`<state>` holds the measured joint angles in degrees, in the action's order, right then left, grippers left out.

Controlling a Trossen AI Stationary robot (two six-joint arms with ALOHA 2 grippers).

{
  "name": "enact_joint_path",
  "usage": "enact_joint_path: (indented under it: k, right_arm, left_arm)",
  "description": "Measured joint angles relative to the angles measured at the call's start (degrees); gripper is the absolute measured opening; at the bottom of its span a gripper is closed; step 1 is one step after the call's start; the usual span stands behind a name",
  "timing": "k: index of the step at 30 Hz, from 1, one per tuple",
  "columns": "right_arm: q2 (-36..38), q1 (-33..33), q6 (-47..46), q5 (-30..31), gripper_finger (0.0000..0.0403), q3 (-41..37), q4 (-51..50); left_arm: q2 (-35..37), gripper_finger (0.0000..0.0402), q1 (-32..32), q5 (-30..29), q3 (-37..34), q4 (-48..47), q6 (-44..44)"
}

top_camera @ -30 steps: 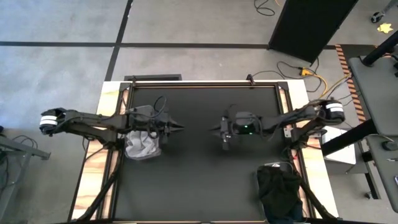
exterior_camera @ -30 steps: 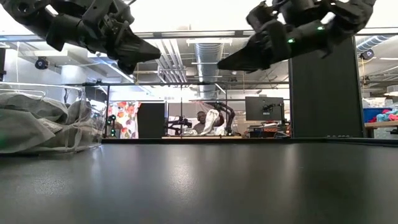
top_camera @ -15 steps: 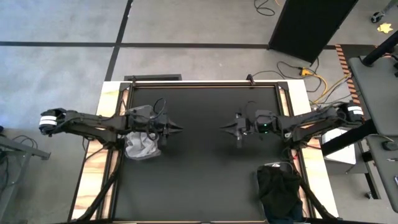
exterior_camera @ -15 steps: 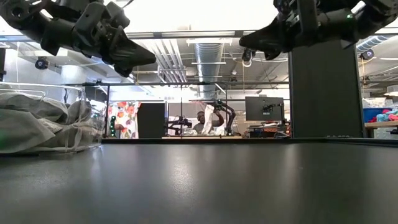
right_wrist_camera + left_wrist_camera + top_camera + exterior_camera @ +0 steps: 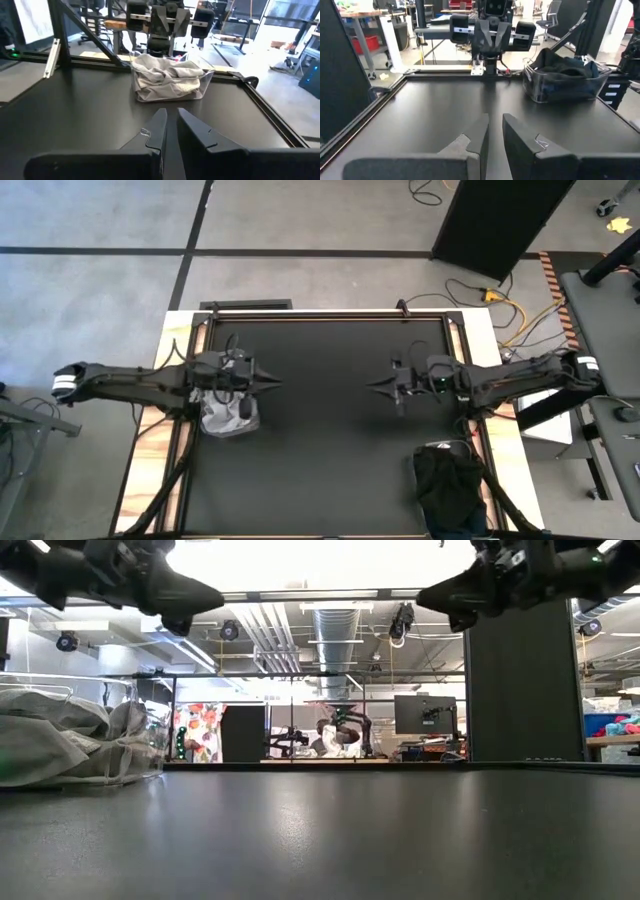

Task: Sort towels by color in basket
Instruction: Return to Home Position

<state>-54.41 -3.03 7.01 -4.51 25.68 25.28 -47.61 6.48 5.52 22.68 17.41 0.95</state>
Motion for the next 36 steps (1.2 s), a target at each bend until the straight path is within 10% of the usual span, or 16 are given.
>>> enact_joint_path:
  k: [36]
  right_arm:
    - [34.60,0.00,-5.70,-0.46,0.0034,-18.16,-12.67]
  left_arm:
    - [32.59,0.0039,-0.02,0.02,-16.76,-9.79,-3.00]
